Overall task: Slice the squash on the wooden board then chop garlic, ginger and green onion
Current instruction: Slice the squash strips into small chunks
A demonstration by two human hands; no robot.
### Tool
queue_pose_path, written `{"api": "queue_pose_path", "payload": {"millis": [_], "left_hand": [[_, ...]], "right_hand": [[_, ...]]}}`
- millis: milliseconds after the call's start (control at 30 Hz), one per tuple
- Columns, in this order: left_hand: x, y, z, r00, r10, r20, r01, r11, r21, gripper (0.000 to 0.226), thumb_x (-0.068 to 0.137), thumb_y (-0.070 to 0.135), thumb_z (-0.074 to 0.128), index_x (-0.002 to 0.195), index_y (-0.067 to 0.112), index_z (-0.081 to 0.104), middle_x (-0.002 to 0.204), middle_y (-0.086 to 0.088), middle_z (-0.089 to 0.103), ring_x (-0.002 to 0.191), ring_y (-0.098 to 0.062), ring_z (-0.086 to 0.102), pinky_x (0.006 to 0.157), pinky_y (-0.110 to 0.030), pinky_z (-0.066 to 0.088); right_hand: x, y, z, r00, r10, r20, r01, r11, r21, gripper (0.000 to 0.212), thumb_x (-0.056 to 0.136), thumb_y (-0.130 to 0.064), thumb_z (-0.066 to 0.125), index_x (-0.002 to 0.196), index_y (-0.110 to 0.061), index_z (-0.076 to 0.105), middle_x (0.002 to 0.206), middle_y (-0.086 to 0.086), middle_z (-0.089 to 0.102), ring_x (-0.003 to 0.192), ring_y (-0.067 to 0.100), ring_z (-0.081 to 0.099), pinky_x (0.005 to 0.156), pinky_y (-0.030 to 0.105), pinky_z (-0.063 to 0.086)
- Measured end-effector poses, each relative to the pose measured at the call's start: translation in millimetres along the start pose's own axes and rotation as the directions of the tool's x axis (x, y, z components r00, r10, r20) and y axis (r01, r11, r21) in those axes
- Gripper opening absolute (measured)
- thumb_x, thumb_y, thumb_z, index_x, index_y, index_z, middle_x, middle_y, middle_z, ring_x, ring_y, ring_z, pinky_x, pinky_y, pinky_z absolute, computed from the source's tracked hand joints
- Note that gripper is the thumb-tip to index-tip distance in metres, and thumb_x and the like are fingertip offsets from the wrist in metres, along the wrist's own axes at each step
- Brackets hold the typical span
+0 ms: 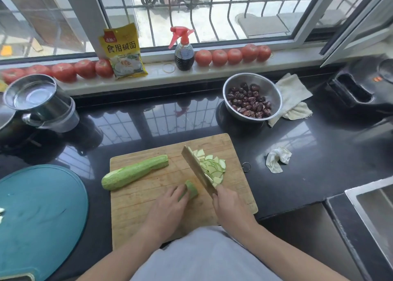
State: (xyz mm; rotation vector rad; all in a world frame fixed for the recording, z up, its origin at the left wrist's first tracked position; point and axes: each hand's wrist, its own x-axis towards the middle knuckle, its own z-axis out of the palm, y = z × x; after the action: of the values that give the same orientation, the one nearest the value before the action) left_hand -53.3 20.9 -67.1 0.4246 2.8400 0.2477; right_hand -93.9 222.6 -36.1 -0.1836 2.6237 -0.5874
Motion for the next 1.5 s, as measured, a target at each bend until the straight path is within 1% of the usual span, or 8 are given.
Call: {"api": "queue_pose_path", "payload": {"millis": [233,433,633,833,1000,1133,1333,1500], "left_hand": [[-0.3,-1.2,3.1,0.99,0.137,-0.043,-0.134,0.989,0.062,0.047,0.075,0.006,0.074,0.122,0.006,0.071,0.123,-0.009,0.067,0.109,-0.027,0.065,0.078,-0.035,0.06],[4.0,-3.7,4.5,0.987,0.143,0.07,-0.15,0.982,0.114,0.058,0.082,0.015,0.053,0.14,0.005,0.057,0.138,-0.011,0.057,0.111,-0.029,0.059,0.076,-0.039,0.059],[9.7,-2.9,4.5,0.983,0.15,0.101,-0.163,0.976,0.142,0.061,0.088,0.015,0.04,0.148,0.005,0.045,0.144,-0.01,0.049,0.109,-0.028,0.055,0.07,-0.039,0.056],[8.7,-1.8,2.5,0.987,0.126,0.1,-0.135,0.987,0.091,0.065,0.09,0.014,0.047,0.153,0.003,0.036,0.148,-0.011,0.045,0.115,-0.029,0.053,0.081,-0.041,0.056],[12.1,-2.5,4.5,0.987,0.135,0.091,-0.145,0.984,0.104,0.065,0.088,0.013,0.026,0.151,0.003,0.038,0.147,-0.011,0.046,0.114,-0.029,0.052,0.079,-0.042,0.056],[12.1,-5.8,10.2,0.982,0.156,0.103,-0.168,0.979,0.115,0.062,0.089,0.012,0.031,0.15,0.002,0.039,0.141,-0.013,0.046,0.11,-0.03,0.051,0.077,-0.042,0.057],[15.4,-6.3,15.5,0.985,0.132,0.108,-0.141,0.987,0.079,0.055,0.093,0.014,0.034,0.147,0.007,0.04,0.145,-0.011,0.041,0.109,-0.029,0.048,0.079,-0.042,0.056],[8.8,-6.0,16.7,0.985,0.113,0.129,-0.119,0.992,0.041,0.062,0.089,0.024,0.061,0.147,0.008,0.043,0.144,-0.008,0.048,0.12,-0.028,0.051,0.074,-0.037,0.058]], "right_hand": [[-24.1,-1.3,0.8,0.994,-0.067,0.085,0.079,0.985,-0.152,0.012,0.099,-0.024,0.038,0.087,-0.022,0.04,0.08,0.002,0.059,0.069,0.029,0.05,0.059,0.04,0.036],[-25.8,-4.7,2.8,0.992,-0.089,0.088,0.111,0.954,-0.277,0.01,0.097,-0.018,0.034,0.088,-0.021,0.035,0.08,-0.001,0.048,0.073,0.033,0.054,0.058,0.039,0.028],[-23.8,-2.0,3.1,0.991,-0.093,0.098,0.115,0.96,-0.254,0.011,0.096,-0.019,0.035,0.085,-0.021,0.035,0.077,-0.002,0.046,0.072,0.031,0.055,0.057,0.038,0.029],[-24.0,-1.0,2.2,0.99,-0.073,0.119,0.103,0.957,-0.269,0.012,0.094,-0.014,0.037,0.087,-0.023,0.033,0.078,-0.003,0.045,0.075,0.032,0.055,0.058,0.038,0.027],[-28.2,2.4,-1.3,0.988,-0.058,0.145,0.096,0.957,-0.272,0.01,0.096,-0.016,0.035,0.089,-0.023,0.034,0.08,-0.003,0.047,0.075,0.03,0.054,0.057,0.037,0.028],[-26.1,10.5,2.8,0.983,-0.016,0.183,0.068,0.957,-0.283,0.015,0.091,-0.01,0.037,0.087,-0.024,0.033,0.072,-0.008,0.038,0.07,0.027,0.049,0.055,0.036,0.027],[6.9,-7.8,25.0,0.992,-0.014,0.127,0.044,0.971,-0.236,0.01,0.095,-0.012,0.038,0.093,-0.021,0.041,0.092,0.002,0.058,0.086,0.03,0.062,0.067,0.04,0.048],[-0.7,3.0,18.5,0.998,-0.013,0.068,0.016,0.998,-0.053,0.012,0.097,-0.026,0.04,0.085,-0.022,0.042,0.077,-0.002,0.051,0.072,0.027,0.051,0.059,0.037,0.033]]}}
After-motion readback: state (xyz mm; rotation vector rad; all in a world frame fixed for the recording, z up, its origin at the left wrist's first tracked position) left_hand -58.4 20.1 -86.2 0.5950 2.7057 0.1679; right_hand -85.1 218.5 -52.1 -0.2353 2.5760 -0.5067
